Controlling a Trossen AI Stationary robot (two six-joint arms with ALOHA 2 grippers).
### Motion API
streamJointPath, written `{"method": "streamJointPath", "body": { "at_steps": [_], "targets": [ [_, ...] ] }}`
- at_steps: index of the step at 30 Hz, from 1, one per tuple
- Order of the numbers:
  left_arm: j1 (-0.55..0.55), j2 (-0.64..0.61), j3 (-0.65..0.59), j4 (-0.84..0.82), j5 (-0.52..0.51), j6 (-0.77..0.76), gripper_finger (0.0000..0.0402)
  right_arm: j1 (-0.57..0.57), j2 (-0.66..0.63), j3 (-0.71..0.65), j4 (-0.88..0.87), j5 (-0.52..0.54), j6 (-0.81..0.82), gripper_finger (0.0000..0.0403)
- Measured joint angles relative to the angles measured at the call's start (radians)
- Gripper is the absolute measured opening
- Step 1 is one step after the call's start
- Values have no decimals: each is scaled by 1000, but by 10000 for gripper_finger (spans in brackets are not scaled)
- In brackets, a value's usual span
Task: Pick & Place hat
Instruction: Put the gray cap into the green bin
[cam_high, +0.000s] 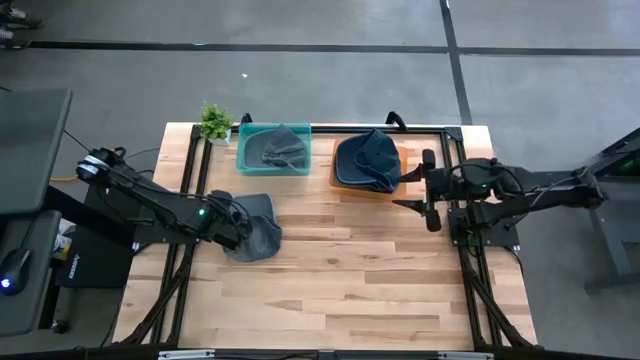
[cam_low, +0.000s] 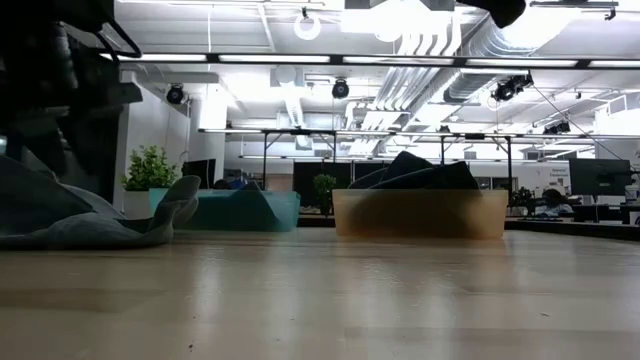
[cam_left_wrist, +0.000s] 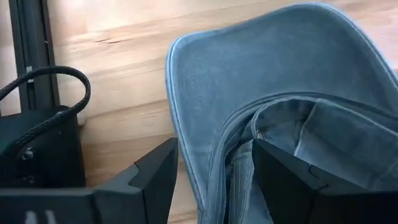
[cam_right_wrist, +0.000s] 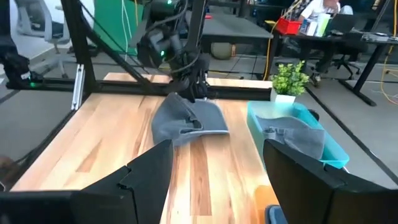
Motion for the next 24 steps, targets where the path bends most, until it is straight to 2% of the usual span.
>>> {"method": "streamJointPath", "body": {
  "at_steps": [8, 14, 24],
  "targets": [
    [1, -13, 0, -78, 86, -89, 202, 28, 61, 0, -6, 0, 7, 246],
    [1, -16, 0, -58, 104, -89, 202, 55, 94, 0, -19, 0, 7, 246],
    [1, -185, -1, -48, 123, 19, 202, 60, 120, -2, -37, -5, 7, 246]
  ]
}}
